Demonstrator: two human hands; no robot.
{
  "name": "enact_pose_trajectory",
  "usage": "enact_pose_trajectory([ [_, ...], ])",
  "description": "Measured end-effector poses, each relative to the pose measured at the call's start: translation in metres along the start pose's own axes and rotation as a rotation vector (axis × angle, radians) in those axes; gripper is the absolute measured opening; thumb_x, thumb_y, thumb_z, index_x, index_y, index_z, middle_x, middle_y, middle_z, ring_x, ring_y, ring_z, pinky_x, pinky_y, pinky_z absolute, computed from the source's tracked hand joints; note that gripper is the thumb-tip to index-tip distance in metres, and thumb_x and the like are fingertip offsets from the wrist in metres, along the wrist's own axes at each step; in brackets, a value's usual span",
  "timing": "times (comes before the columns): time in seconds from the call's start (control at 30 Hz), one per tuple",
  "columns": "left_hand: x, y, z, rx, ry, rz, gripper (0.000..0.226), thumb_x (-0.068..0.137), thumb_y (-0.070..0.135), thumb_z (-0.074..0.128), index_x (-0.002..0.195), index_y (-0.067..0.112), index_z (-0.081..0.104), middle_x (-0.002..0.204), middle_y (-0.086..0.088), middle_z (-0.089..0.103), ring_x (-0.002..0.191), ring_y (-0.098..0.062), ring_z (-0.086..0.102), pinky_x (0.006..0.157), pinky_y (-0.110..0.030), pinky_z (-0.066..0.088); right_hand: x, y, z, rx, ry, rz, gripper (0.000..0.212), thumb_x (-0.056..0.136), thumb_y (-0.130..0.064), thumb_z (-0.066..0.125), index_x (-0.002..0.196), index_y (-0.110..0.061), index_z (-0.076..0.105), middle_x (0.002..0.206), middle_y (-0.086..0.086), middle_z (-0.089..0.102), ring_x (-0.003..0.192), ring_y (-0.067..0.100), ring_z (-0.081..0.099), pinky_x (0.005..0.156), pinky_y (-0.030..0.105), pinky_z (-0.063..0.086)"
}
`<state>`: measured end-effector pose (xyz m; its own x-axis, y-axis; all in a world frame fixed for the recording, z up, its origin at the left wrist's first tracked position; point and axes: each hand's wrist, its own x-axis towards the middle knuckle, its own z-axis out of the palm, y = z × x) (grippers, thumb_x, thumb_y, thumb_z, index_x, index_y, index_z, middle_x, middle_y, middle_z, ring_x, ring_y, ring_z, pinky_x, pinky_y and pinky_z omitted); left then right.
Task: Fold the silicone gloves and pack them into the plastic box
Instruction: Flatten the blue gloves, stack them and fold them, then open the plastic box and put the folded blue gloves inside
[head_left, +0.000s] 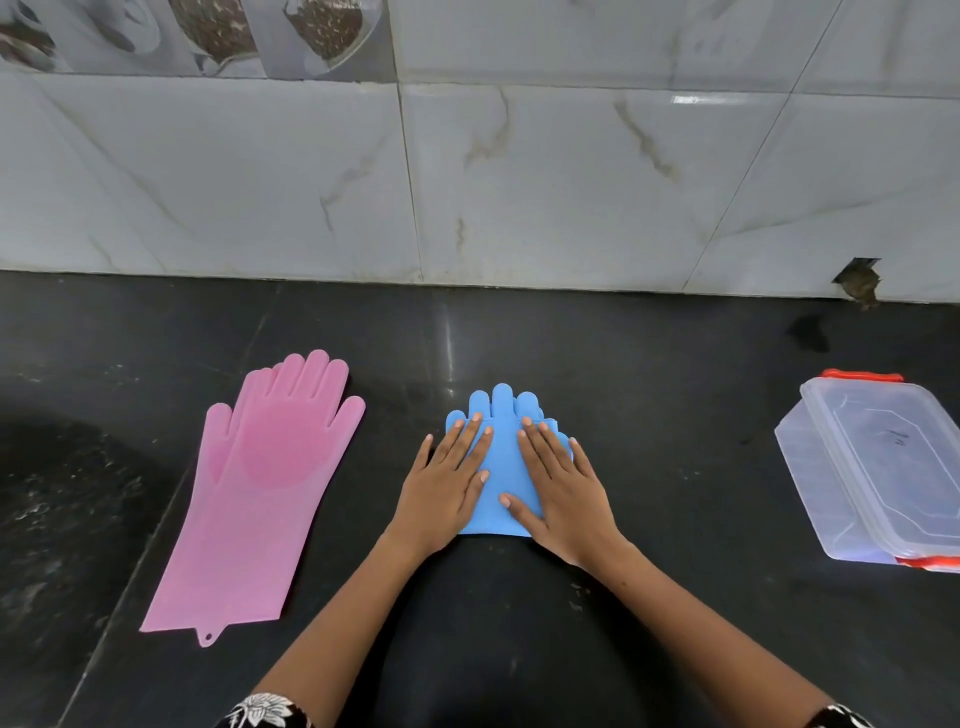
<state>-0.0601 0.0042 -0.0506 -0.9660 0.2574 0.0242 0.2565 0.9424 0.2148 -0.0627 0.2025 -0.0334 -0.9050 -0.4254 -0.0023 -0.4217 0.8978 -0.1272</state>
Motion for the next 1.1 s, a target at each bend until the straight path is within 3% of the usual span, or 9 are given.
enact_pose_trajectory([
  [0.13, 0.003, 0.001, -0.003, 0.050, -0.055, -0.006, 0.056, 0.102, 0.043, 0.016, 0.148, 0.030, -0.013, 0.155, 0.013, -0.019, 0.146, -0.010, -0.015, 0.120, -0.041, -0.002, -0.009, 0.010, -0.005, -0.009, -0.012, 0.041, 0.087, 0.086, -0.071, 0.005, 0.152, -0.014, 0.003, 0.157, -0.004, -0.009, 0.148, 0.014, -0.005, 0.119, 0.034, -0.006],
  [0.23, 0.005, 0.005, -0.013, 0.084, -0.061, 0.018, 0.058, 0.101, 0.047, 0.017, 0.153, 0.025, 0.002, 0.162, 0.004, -0.004, 0.150, -0.016, -0.003, 0.118, -0.041, -0.006, -0.015, 0.006, -0.015, 0.030, 0.045, 0.086, 0.089, 0.085, -0.071, 0.006, 0.151, -0.012, 0.002, 0.158, -0.001, -0.006, 0.146, 0.015, -0.007, 0.119, 0.037, -0.003],
  [0.33, 0.015, 0.006, -0.028, 0.104, 0.027, 0.127, 0.056, 0.100, 0.045, 0.023, 0.150, 0.022, 0.026, 0.160, -0.004, 0.019, 0.149, -0.021, 0.013, 0.120, -0.045, 0.005, -0.027, -0.010, -0.026, 0.087, 0.210, -0.053, 0.080, 0.088, -0.065, 0.032, 0.146, -0.011, 0.034, 0.154, 0.004, 0.030, 0.144, 0.019, 0.025, 0.118, 0.041, 0.019],
  [0.43, 0.041, -0.001, -0.044, 0.136, -0.109, 0.178, 0.055, 0.101, 0.046, 0.027, 0.152, 0.028, 0.017, 0.162, -0.008, 0.003, 0.150, -0.023, 0.002, 0.119, -0.049, 0.005, -0.037, -0.024, -0.021, 0.022, 0.228, -0.312, 0.064, 0.080, -0.054, 0.062, 0.133, -0.018, 0.053, 0.138, -0.002, 0.055, 0.128, 0.017, 0.051, 0.106, 0.040, 0.041],
  [0.5, 0.058, -0.005, -0.051, 0.142, -0.231, 0.177, 0.058, 0.100, 0.050, 0.028, 0.152, 0.032, 0.010, 0.162, -0.009, -0.005, 0.150, -0.024, -0.001, 0.120, -0.050, 0.005, -0.038, -0.026, -0.017, -0.001, 0.217, -0.330, 0.059, 0.071, -0.041, 0.078, 0.124, -0.021, 0.062, 0.127, -0.005, 0.063, 0.117, 0.013, 0.060, 0.099, 0.034, 0.048],
  [0.6, 0.068, -0.009, -0.051, 0.098, -0.288, 0.187, 0.061, 0.098, 0.051, 0.032, 0.152, 0.032, 0.011, 0.162, -0.010, -0.001, 0.150, -0.025, 0.006, 0.120, -0.050, 0.011, -0.038, -0.025, -0.010, 0.037, 0.249, -0.279, 0.049, 0.066, -0.026, 0.085, 0.112, -0.021, 0.070, 0.118, -0.006, 0.069, 0.108, 0.011, 0.065, 0.092, 0.028, 0.052],
  [0.83, 0.061, 0.003, -0.059, 0.127, -0.141, 0.201, 0.054, 0.102, 0.043, 0.029, 0.151, 0.024, 0.022, 0.161, -0.011, 0.014, 0.148, -0.025, 0.015, 0.120, -0.042, 0.011, -0.046, -0.022, -0.018, 0.123, 0.309, -0.245, 0.037, 0.083, -0.034, 0.070, 0.116, -0.018, 0.068, 0.123, -0.002, 0.066, 0.113, 0.014, 0.062, 0.094, 0.031, 0.052],
  [1.0, 0.052, 0.051, -0.076, -0.181, 0.108, 0.276, 0.040, 0.100, 0.028, 0.043, 0.137, 0.014, 0.051, 0.144, -0.010, 0.047, 0.134, -0.025, 0.043, 0.112, -0.036, 0.030, -0.064, 0.004, -0.051, 0.251, 0.556, -0.015, 0.017, 0.087, -0.023, 0.066, 0.098, -0.012, 0.073, 0.106, -0.001, 0.072, 0.096, 0.015, 0.068, 0.077, 0.028, 0.056],
  [1.1, 0.054, 0.097, -0.074, -0.297, 0.189, 0.343, 0.033, 0.098, 0.021, 0.051, 0.127, 0.010, 0.060, 0.133, -0.008, 0.058, 0.126, -0.024, 0.052, 0.105, -0.036, 0.041, -0.082, 0.032, -0.073, 0.230, 0.655, 0.117, 0.010, 0.088, -0.019, 0.066, 0.090, -0.012, 0.073, 0.101, -0.004, 0.073, 0.095, 0.012, 0.068, 0.073, 0.025, 0.056],
])
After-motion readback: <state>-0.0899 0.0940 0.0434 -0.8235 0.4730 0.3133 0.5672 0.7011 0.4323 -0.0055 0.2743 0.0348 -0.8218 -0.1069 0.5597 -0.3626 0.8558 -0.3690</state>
